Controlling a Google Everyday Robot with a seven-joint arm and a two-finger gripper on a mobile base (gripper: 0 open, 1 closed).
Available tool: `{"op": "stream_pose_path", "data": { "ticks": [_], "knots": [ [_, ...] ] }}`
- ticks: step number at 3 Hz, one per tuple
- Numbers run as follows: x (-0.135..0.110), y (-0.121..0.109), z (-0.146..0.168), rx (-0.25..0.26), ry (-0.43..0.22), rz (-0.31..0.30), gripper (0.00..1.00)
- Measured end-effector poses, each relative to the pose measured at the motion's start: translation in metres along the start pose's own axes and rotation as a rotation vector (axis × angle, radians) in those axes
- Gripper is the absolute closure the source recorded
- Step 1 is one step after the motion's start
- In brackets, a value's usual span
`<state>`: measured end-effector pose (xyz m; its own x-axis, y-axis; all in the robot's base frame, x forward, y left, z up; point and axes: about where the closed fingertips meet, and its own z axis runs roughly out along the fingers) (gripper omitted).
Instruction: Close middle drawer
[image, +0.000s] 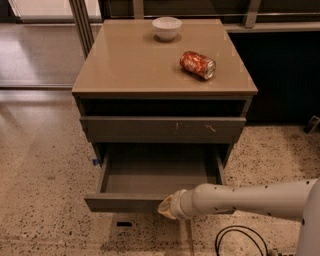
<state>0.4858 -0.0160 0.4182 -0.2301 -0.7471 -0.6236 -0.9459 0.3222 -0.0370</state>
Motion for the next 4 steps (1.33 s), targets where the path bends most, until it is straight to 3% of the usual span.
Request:
{"op": "stream_pose_path", "data": {
  "ticks": [1,2,4],
  "knots": [
    [-0.005,-0.011,0.001,0.027,-0.015,0.002,1.0],
    [-0.021,-0.035,-0.005,0.088,-0.034,-0.024,1.0],
    [-0.017,-0.049,0.004,0.081,-0.033,0.018,1.0]
  ]
}}
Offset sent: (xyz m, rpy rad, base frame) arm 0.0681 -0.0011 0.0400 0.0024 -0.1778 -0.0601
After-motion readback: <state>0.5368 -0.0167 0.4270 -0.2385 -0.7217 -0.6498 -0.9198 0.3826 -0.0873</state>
